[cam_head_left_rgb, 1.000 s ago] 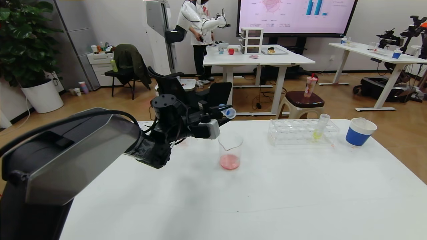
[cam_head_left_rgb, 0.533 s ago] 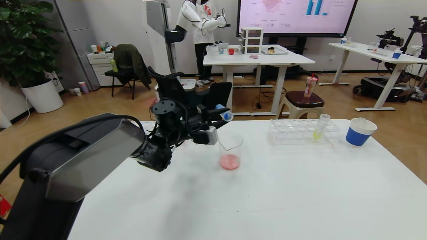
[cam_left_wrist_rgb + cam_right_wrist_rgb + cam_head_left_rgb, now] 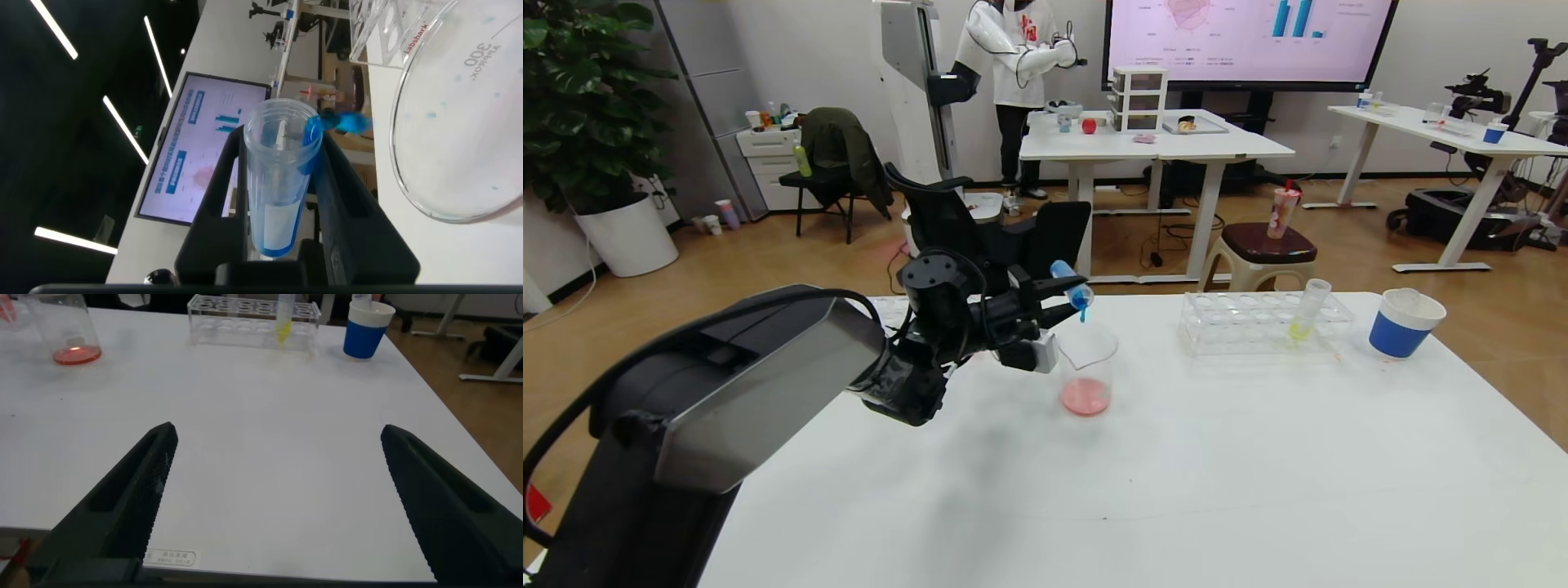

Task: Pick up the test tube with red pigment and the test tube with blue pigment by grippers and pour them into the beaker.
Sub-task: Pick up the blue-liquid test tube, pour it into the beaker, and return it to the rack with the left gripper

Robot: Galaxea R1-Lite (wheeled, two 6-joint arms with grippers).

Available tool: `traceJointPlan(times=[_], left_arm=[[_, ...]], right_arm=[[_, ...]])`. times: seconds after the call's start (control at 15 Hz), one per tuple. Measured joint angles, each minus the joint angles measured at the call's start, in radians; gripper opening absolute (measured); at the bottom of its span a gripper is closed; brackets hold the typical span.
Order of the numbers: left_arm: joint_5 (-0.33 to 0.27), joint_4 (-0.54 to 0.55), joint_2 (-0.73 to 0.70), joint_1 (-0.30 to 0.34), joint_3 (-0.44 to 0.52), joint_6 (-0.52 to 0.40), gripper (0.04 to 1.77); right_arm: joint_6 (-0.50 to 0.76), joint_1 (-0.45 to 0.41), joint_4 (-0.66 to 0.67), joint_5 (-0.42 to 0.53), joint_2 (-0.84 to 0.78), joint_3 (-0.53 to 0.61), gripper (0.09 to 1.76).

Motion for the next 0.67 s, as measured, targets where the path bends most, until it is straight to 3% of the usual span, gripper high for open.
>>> traceJointPlan(times=[0.67], left_arm=[[-0.001,0.006,0.003,0.011,0.004,0.144,0.51]], right_arm=[[0.0,0.0,0.0,0.0,0.0,0.0,1.74]])
